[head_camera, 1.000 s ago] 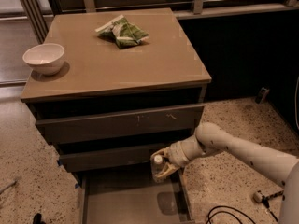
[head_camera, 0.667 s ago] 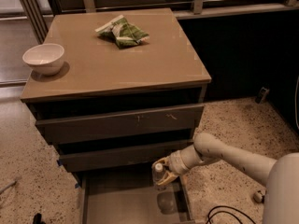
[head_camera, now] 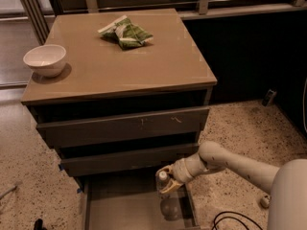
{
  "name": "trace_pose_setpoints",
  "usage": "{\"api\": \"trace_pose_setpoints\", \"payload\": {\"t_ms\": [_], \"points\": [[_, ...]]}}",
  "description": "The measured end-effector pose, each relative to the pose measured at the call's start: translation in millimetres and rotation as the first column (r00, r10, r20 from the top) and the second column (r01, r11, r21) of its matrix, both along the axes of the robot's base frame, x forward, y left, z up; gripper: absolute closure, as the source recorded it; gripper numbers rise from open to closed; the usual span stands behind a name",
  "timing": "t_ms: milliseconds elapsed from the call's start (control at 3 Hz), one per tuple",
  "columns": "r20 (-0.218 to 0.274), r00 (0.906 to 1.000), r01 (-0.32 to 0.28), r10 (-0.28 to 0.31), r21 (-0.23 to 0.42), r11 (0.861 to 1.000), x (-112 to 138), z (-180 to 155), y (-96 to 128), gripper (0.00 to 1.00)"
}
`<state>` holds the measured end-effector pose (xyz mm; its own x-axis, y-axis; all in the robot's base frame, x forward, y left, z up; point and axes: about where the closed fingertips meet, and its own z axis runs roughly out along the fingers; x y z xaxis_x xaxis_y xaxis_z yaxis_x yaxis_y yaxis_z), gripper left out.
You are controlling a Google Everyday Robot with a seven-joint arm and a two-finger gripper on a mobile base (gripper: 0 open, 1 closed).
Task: Place blue plastic bottle into bottom drawer
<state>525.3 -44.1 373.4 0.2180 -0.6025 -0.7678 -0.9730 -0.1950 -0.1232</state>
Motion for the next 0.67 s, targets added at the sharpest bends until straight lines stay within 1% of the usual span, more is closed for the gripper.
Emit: {"api": "trace_pose_setpoints", "payload": {"t_ms": [333, 667], "points": [[0.021, 0.9996, 0.016, -0.017, 0.039, 0.999, -9.7, -34.7, 6.2, 1.00], [0.021, 0.9996, 0.016, -0.017, 0.039, 0.999, -9.7, -34.8, 6.2, 1.00]]}}
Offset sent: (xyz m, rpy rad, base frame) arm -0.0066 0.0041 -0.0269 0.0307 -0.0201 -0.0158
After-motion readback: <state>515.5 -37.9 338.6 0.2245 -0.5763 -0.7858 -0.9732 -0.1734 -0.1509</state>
